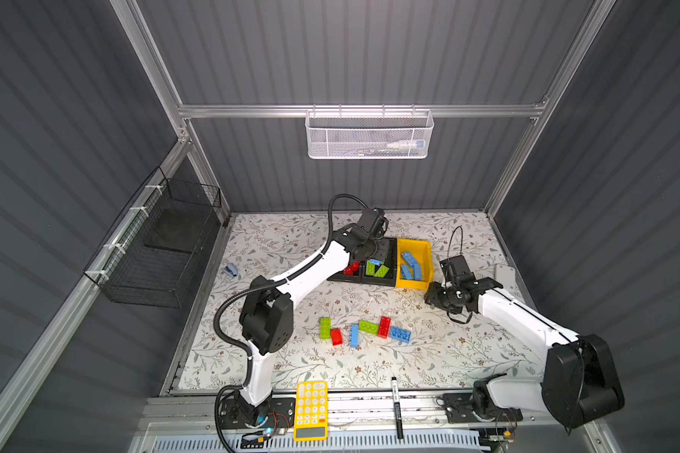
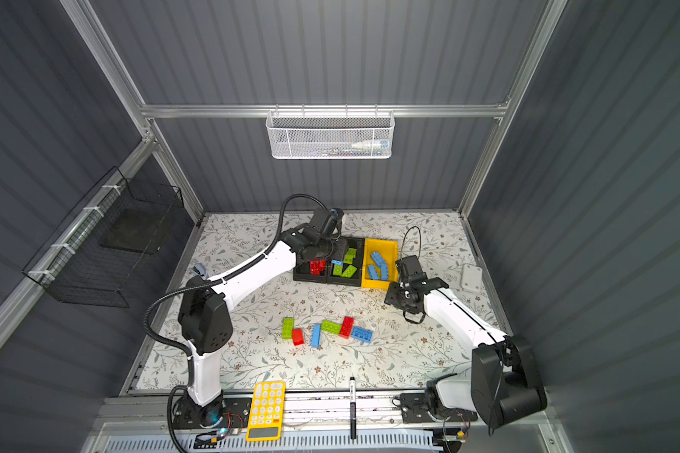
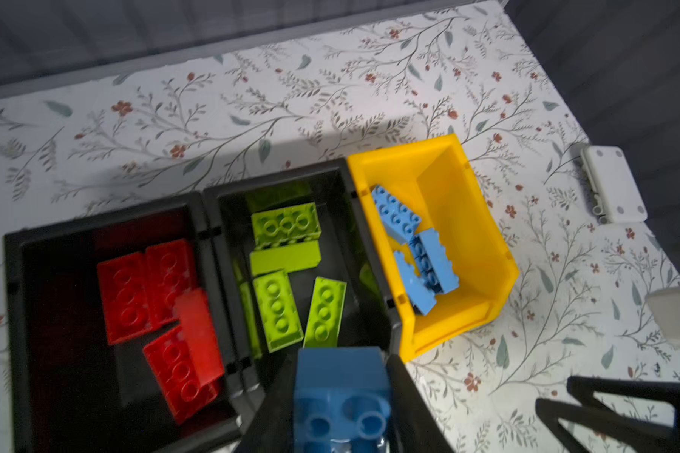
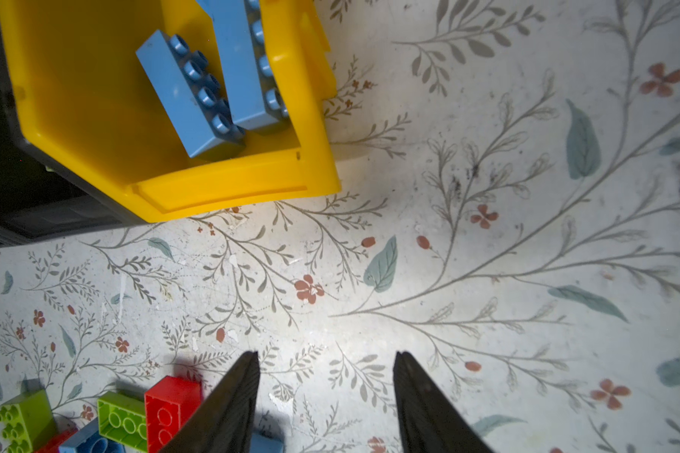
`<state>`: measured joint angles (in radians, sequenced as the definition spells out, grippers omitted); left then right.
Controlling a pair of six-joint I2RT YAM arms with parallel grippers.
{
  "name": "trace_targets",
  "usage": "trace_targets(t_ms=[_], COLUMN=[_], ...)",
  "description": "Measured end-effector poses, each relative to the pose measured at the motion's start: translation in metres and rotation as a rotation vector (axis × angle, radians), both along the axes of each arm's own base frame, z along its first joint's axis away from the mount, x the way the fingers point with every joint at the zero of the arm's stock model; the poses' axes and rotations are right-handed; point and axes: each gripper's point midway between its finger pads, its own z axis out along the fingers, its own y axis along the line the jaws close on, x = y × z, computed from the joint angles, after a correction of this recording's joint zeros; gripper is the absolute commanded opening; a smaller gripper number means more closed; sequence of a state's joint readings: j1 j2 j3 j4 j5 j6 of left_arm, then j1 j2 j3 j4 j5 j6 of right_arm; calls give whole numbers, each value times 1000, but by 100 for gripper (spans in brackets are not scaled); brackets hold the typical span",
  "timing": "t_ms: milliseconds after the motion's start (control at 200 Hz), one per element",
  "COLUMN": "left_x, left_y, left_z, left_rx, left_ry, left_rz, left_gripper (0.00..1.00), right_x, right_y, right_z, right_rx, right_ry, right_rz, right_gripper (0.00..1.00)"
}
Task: Sort the legos into containers by color
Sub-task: Place the lego in the container.
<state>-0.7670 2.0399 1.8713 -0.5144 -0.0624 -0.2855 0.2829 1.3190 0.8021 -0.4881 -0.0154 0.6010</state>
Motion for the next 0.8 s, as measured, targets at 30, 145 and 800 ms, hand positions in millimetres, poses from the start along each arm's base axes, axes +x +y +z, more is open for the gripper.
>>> trace_targets(t_ms=[30,145,800], left_x=[2,8,34], left_y=[-8,-39,-116], left_z=[-1,-12,-69], left_rx=[-5,-12,-70], left_ry=[-7,-21,-23], left_rz=[-14,-59,-142], left_gripper=[11,11,22], right_x=[2,10,-12], right_y=[0,-2,-21], right_z=[1,6,18], right_rx=[1,6,75], right_ry=[-9,-48,-121], right_rz=[-4,-44,-254], right_gripper=[57,58,60])
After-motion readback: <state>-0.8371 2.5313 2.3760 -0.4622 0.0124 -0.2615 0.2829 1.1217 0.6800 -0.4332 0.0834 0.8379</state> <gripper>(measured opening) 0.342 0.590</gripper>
